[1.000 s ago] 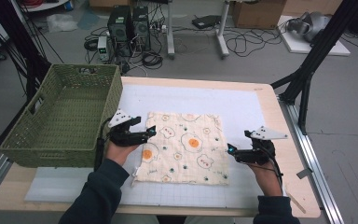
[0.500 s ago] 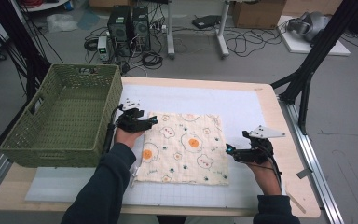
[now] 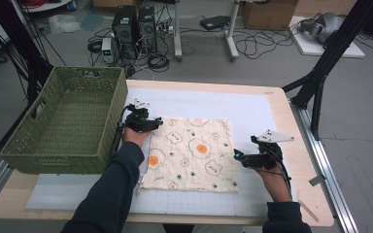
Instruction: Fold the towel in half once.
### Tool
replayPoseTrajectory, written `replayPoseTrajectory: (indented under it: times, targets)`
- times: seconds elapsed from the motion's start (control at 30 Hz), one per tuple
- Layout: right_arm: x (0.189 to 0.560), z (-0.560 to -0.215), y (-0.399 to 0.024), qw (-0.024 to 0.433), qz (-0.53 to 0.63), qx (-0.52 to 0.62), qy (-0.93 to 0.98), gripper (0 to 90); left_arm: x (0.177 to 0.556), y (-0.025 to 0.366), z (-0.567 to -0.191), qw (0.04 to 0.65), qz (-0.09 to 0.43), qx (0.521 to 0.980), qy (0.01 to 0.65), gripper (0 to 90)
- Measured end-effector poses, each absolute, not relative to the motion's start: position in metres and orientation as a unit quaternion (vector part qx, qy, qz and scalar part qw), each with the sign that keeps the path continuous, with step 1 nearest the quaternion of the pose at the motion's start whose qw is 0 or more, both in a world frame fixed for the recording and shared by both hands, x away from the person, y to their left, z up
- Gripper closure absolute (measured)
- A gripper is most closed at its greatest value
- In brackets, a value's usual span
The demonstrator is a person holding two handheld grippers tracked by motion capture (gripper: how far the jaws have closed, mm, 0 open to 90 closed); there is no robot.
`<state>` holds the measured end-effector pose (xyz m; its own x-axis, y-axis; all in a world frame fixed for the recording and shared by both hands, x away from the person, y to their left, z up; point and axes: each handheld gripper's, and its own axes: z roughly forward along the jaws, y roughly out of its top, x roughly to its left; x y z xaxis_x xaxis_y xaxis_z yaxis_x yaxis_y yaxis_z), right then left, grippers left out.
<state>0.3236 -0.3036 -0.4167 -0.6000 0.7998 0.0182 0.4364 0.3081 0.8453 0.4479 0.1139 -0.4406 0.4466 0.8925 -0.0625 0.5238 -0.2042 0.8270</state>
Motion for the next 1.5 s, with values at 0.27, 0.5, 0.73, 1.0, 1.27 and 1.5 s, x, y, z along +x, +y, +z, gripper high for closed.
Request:
replayPoseTrajectory:
  times: [0.27, 0.5, 0.73, 1.0, 1.27, 1.5]
  targets:
    - [0.331, -0.416, -0.302, 0.207, 0.428, 0.388, 0.790, 11.1, 0.457, 0.106, -0.451, 0.389, 0.219, 0.768, 0.460, 49.3]
    - [0.351, -0.415, -0.302, 0.194, 0.414, 0.394, 0.797, 11.1, 0.454, 0.100, -0.451, 0.384, 0.225, 0.784, 0.434, 67.3]
    - [0.385, -0.411, -0.293, 0.187, 0.401, 0.401, 0.802, 11.1, 0.454, 0.100, -0.451, 0.394, 0.211, 0.782, 0.434, 85.0]
    - [0.436, -0.420, -0.280, 0.187, 0.357, 0.423, 0.811, 16.9, 0.454, 0.104, -0.450, 0.405, 0.199, 0.775, 0.442, 86.2]
    - [0.464, -0.433, -0.263, 0.179, 0.330, 0.423, 0.825, 26.7, 0.455, 0.107, -0.450, 0.419, 0.191, 0.769, 0.444, 86.0]
    - [0.469, -0.439, -0.254, 0.161, 0.327, 0.414, 0.834, 60.1, 0.455, 0.110, -0.448, 0.429, 0.184, 0.761, 0.451, 86.0]
